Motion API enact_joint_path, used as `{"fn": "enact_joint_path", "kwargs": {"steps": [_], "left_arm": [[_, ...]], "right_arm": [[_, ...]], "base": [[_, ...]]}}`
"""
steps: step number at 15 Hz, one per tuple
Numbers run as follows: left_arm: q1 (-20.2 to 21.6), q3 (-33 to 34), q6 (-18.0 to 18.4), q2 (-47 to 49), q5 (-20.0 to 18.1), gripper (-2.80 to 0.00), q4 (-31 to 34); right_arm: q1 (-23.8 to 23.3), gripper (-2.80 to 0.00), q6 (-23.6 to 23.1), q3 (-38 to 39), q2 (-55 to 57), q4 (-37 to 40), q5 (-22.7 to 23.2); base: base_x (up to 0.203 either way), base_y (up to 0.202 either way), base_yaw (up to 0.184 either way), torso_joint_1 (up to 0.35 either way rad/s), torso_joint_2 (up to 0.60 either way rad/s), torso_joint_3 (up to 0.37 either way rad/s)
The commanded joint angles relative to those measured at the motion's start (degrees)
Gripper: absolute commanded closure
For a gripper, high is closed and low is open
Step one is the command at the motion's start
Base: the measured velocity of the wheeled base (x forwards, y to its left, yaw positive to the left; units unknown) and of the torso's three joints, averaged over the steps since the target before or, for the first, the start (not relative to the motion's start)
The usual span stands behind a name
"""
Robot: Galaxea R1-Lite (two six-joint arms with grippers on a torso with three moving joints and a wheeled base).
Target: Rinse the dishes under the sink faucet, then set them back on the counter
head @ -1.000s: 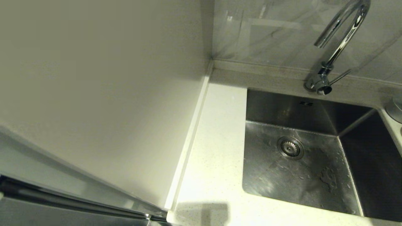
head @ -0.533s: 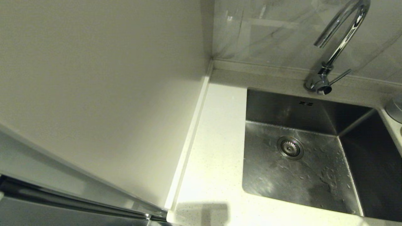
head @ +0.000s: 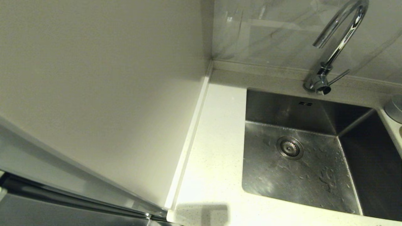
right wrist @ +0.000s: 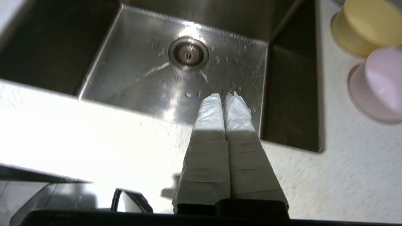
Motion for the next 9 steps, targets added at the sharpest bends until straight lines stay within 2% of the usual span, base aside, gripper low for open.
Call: {"fn": "enact_joint_path", "kwargs": {"steps": [1, 3, 6, 7, 9], "left_arm": [[0.0, 0.2, 0.0, 0.0, 0.0, 0.00, 0.0], [0.0, 0.2, 0.0, 0.0, 0.0, 0.00, 0.0], [0.0, 0.2, 0.0, 0.0, 0.0, 0.00, 0.0], [0.0, 0.2, 0.0, 0.0, 0.0, 0.00, 0.0], [0.0, 0.2, 0.0, 0.0, 0.0, 0.00, 0.0]], "right_arm": [[0.1, 0.00, -0.2, 6.2, -7.1, -0.1, 0.1], [0.1, 0.00, -0.5, 8.6, -10.5, -0.1, 1.4], [0.1, 0.00, -2.1, 11.6, -11.9, -2.4, 8.2], [0.1, 0.00, -2.6, 12.8, -12.0, -6.1, 8.7], [0.1, 0.00, -3.2, 13.1, -12.0, -6.1, 9.0]], "base": [[0.000, 0.000, 0.000, 0.000, 0.00, 0.000], [0.000, 0.000, 0.000, 0.000, 0.00, 0.000], [0.000, 0.000, 0.000, 0.000, 0.00, 0.000], [0.000, 0.000, 0.000, 0.000, 0.00, 0.000], [0.000, 0.000, 0.000, 0.000, 0.00, 0.000]]}}
